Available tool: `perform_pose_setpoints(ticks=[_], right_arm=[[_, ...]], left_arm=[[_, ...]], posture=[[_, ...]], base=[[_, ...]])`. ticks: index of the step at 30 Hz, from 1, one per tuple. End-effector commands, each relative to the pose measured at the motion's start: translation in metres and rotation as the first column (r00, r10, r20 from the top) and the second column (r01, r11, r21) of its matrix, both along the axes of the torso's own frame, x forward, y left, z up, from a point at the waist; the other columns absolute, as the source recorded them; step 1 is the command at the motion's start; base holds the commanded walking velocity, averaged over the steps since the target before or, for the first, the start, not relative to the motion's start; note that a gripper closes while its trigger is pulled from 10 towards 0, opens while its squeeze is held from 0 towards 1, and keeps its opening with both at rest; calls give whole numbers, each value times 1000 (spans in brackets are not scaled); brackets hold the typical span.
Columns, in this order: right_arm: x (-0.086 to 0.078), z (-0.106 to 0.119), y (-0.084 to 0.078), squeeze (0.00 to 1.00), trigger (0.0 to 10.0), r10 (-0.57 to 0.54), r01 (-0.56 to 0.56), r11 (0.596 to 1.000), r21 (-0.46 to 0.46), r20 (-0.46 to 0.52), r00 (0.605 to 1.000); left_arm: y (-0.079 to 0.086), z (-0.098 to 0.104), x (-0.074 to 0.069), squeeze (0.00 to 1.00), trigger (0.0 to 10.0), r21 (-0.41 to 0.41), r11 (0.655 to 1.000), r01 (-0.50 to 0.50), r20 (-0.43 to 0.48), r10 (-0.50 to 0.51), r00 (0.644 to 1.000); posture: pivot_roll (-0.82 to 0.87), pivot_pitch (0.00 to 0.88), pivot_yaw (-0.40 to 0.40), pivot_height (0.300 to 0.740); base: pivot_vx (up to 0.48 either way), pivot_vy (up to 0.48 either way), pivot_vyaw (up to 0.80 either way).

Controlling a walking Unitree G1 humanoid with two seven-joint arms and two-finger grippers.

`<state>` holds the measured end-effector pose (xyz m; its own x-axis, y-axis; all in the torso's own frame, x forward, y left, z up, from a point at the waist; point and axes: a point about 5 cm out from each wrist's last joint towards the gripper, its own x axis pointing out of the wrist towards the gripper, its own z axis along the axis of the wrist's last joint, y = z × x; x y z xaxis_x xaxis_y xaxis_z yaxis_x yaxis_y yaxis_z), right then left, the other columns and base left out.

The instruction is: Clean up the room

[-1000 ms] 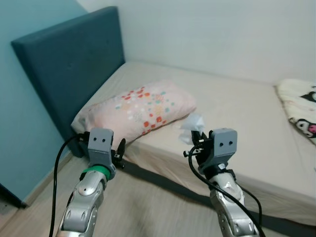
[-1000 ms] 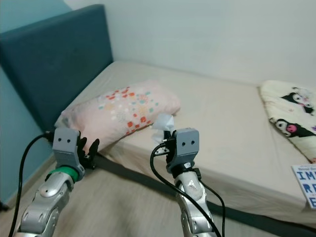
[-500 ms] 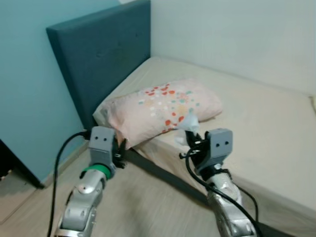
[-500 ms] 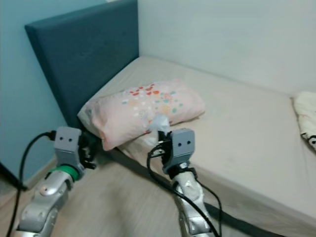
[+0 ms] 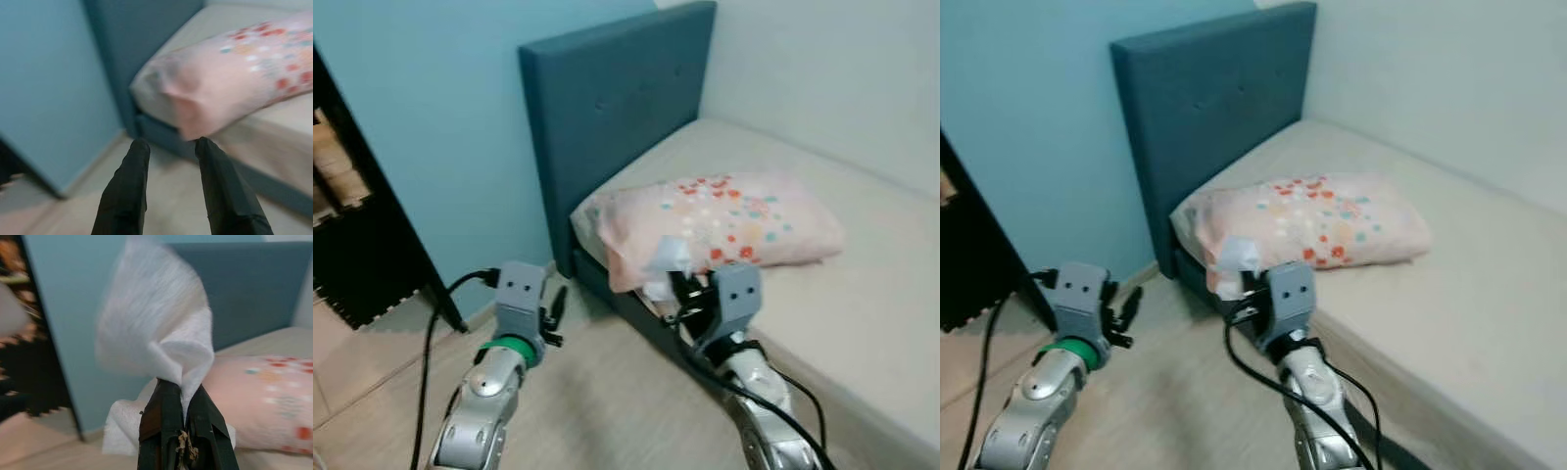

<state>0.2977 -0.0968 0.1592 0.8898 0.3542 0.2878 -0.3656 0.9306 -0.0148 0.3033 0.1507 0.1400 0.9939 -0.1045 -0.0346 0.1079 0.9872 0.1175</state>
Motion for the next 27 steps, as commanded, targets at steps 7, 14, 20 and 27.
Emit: perform_pose_setpoints(ticks=[7,14,20,27], right_arm=[[-2,-4,-1,71,10000,18,-18,1000,4,-21,1000],[-1,-4,-1,106,10000,29,-29,1000,3,-19,999],[-1,-4,0,110,10000,33,-33,999,2,-19,999],[-1,-5,0,122,10000,40,-40,999,1,-21,999]], left_arm=[[-2,-3,-1,0,10000,38,999,6,1,-6,1000],[-2,-4,-2,0,10000,47,999,7,5,-7,1000],[-1,-4,-2,0,10000,51,999,4,4,-4,1000],[-2,-3,-3,0,10000,59,998,11,20,-12,1000]], posture=[[-86,34,43,733],[-82,27,40,733],[-81,23,40,733],[-79,24,39,733]], base=[[0,0,707],[0,0,698],[0,0,694],[0,0,693]])
